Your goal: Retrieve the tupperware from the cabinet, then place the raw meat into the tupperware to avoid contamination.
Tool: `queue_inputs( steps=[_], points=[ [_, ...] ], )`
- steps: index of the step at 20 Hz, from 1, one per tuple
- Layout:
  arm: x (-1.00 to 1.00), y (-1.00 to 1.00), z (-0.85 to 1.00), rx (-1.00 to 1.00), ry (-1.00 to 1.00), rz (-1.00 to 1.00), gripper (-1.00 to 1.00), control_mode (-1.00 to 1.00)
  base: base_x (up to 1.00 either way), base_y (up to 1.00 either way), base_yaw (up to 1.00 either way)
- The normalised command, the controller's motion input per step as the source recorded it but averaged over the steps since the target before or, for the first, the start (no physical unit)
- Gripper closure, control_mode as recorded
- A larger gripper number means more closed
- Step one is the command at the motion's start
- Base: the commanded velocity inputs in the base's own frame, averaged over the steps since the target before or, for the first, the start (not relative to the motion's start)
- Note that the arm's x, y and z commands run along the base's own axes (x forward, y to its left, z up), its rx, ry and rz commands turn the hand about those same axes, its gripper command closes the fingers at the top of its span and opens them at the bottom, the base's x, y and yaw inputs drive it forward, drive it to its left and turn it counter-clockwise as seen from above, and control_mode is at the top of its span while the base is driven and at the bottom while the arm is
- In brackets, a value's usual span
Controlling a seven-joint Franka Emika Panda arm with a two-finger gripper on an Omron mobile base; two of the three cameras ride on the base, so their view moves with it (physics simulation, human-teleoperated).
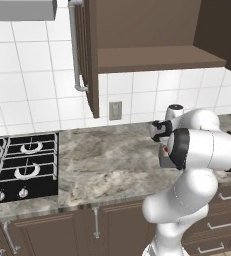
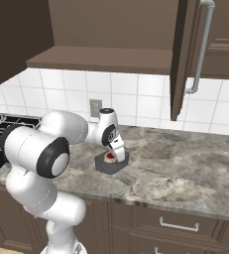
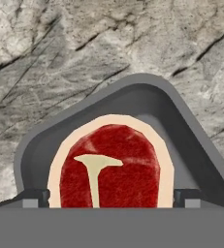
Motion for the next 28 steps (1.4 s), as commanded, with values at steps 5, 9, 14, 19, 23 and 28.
queue_inputs(
  steps=[5,9,14,19,23,28],
  points=[
    [0.00,0.00,0.00,0.00,0.00,0.00,-1.00,-1.00,0.00,0.00,0.00],
    [0.00,0.00,0.00,0.00,-0.02,0.00,-1.00,-1.00,0.00,0.00,0.00],
    [0.00,0.00,0.05,0.00,-0.16,0.00,-1.00,-1.00,0.00,0.00,0.00],
    [0.00,0.00,0.00,0.00,-0.15,0.00,-1.00,-1.00,0.00,0.00,0.00],
    [0.00,-0.05,0.02,0.00,-0.12,0.00,-1.00,-1.00,0.00,0.00,0.00],
    [0.00,-0.21,0.03,0.00,0.03,0.00,-1.00,-1.00,0.00,0.00,0.00]
  ],
)
